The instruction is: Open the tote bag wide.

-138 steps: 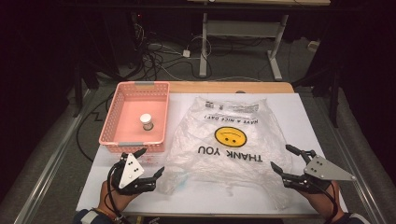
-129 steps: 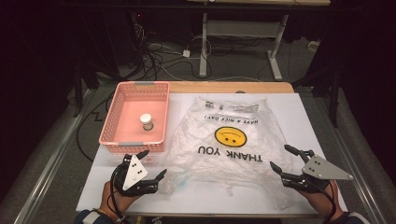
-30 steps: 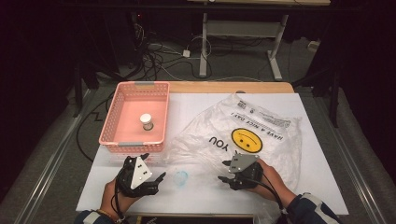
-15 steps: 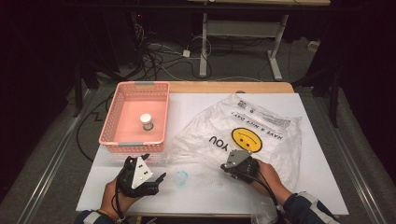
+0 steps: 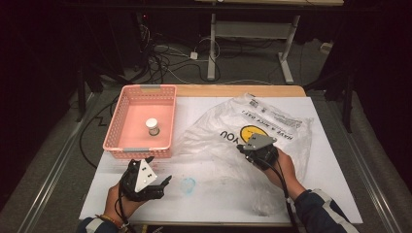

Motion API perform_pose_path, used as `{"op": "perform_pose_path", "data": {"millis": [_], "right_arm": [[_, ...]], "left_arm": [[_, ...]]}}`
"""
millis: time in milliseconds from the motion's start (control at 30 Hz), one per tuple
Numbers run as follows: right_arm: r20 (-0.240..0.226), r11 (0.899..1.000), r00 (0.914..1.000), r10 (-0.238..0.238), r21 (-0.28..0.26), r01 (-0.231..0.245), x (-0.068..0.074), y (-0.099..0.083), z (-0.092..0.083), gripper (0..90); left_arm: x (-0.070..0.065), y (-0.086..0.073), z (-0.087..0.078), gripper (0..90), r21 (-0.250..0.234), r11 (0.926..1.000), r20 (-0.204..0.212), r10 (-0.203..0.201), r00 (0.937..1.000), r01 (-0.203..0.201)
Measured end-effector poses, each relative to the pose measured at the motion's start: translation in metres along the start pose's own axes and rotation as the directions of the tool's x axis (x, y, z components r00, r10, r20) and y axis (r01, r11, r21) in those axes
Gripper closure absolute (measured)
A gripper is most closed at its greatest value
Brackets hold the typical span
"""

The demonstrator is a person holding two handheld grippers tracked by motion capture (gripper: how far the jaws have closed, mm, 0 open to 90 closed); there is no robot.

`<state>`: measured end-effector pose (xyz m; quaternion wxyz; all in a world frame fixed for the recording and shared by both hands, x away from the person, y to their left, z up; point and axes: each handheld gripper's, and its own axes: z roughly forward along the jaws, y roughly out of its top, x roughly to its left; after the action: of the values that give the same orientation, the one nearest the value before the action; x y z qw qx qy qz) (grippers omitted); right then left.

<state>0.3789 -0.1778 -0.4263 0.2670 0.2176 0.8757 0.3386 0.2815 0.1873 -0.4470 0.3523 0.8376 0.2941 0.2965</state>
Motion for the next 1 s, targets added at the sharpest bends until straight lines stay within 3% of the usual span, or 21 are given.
{"op": "perform_pose_path", "data": {"millis": [133,333,567,667,700,733,833,1000], "right_arm": [[0.027,0.999,0.9995,0.016,-0.034,-0.015,-0.008,0.004,-0.006,90.0],[0.082,0.994,0.9964,0.021,-0.105,-0.012,-0.019,0.017,-0.023,90.0],[0.140,0.982,0.9898,0.029,-0.187,-0.002,-0.026,0.031,-0.040,90.0],[0.164,0.972,0.9854,0.044,-0.234,-0.005,-0.029,0.037,-0.048,90.0],[0.200,0.961,0.9778,0.061,-0.277,-0.003,-0.030,0.040,-0.055,90.0],[0.200,0.961,0.9778,0.061,-0.277,-0.003,-0.030,0.040,-0.055,90.0],[0.211,0.953,0.9751,0.068,-0.304,-0.001,-0.033,0.044,-0.061,90.0],[0.206,0.950,0.9756,0.075,-0.312,-0.007,-0.034,0.045,-0.061,90.0]], "left_arm": [[0.010,0.003,-0.005,17.9,-0.025,0.9996,-0.032,-0.017,0.9994,0.016],[0.035,0.013,-0.010,17.9,-0.053,0.9975,-0.083,-0.052,0.9952,0.047],[0.064,0.029,-0.009,17.6,-0.052,0.9937,-0.091,-0.104,0.9905,0.099],[0.076,0.040,-0.003,17.7,-0.044,0.9948,-0.082,-0.095,0.9921,0.092],[0.080,0.044,0.000,16.9,-0.043,0.9935,-0.075,-0.108,0.9913,0.105],[0.085,0.047,0.003,16.9,-0.049,0.9898,-0.058,-0.136,0.9889,0.134],[0.100,0.056,0.016,16.5,-0.011,0.9893,-0.062,-0.146,0.9874,0.145],[0.125,0.066,0.042,16.6,0.083,0.9843,-0.062,-0.151,0.9866,0.156]]}}
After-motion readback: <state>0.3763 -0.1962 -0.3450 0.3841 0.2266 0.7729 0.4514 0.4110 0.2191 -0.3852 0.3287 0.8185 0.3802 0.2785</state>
